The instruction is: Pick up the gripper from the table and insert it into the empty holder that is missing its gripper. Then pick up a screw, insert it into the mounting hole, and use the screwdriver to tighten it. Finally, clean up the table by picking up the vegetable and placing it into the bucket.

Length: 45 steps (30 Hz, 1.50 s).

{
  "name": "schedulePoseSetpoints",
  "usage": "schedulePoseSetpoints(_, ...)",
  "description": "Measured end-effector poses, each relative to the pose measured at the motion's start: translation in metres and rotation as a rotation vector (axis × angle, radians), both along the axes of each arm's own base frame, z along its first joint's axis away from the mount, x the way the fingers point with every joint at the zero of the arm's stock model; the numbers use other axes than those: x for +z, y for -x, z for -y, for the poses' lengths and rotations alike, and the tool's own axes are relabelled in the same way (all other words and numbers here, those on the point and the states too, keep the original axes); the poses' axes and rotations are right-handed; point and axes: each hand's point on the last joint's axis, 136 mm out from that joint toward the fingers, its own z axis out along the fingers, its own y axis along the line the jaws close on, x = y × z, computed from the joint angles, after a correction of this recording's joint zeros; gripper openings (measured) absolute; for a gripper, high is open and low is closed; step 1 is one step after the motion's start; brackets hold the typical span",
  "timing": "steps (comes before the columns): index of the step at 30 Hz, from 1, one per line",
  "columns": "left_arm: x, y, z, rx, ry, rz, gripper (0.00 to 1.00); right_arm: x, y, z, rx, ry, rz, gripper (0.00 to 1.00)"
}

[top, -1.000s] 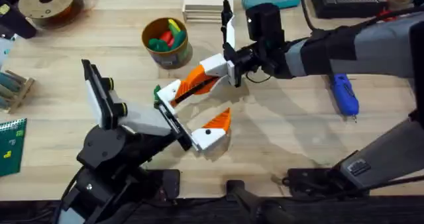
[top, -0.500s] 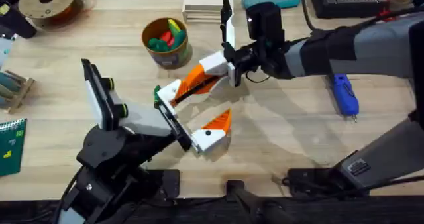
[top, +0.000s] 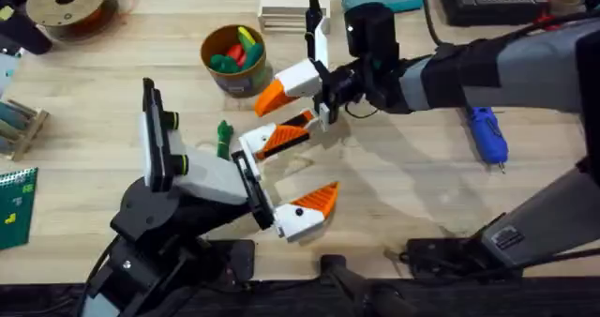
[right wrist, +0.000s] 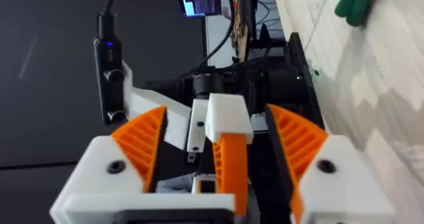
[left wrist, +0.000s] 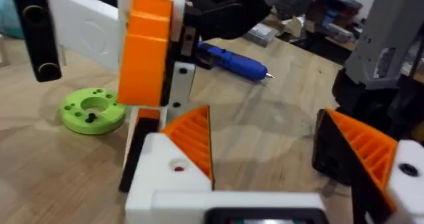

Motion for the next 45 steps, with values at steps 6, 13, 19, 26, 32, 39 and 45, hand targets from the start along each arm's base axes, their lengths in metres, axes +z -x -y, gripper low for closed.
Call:
schedulePoseSetpoints(6, 0.0, 0.005, 0.002, -0.033, 0.001, -0.002, 0.987, -0.001, -0.005, 0.002, -0.02, 0.005, 0.002, 0.905)
schedulePoseSetpoints(13, 0.0, 0.006, 0.003, -0.037, 0.001, -0.002, 0.987, -0.006, -0.047, 0.026, -0.179, 0.026, 0.025, 0.906)
schedulePoseSetpoints(19, 0.0, 0.006, 0.003, -0.037, 0.001, -0.002, 0.988, -0.012, -0.089, 0.055, -0.345, 0.045, 0.087, 0.91)
schedulePoseSetpoints(26, 0.0, 0.006, 0.003, -0.037, 0.001, -0.001, 0.987, -0.021, -0.11, 0.058, -0.452, 0.084, 0.192, 0.91)
schedulePoseSetpoints(32, 0.0, 0.006, 0.003, -0.037, 0.001, -0.001, 0.987, -0.031, -0.135, 0.063, -0.542, 0.219, 0.263, 0.91)
schedulePoseSetpoints(39, 0.0, 0.006, 0.003, -0.037, 0.002, -0.001, 0.987, -0.032, -0.13, 0.097, -0.584, 0.622, 0.492, 0.913)
schedulePoseSetpoints(45, 0.0, 0.006, 0.003, -0.037, 0.001, -0.001, 0.987, -0.063, -0.11, 0.103, -0.478, 0.894, 0.69, 0.914)
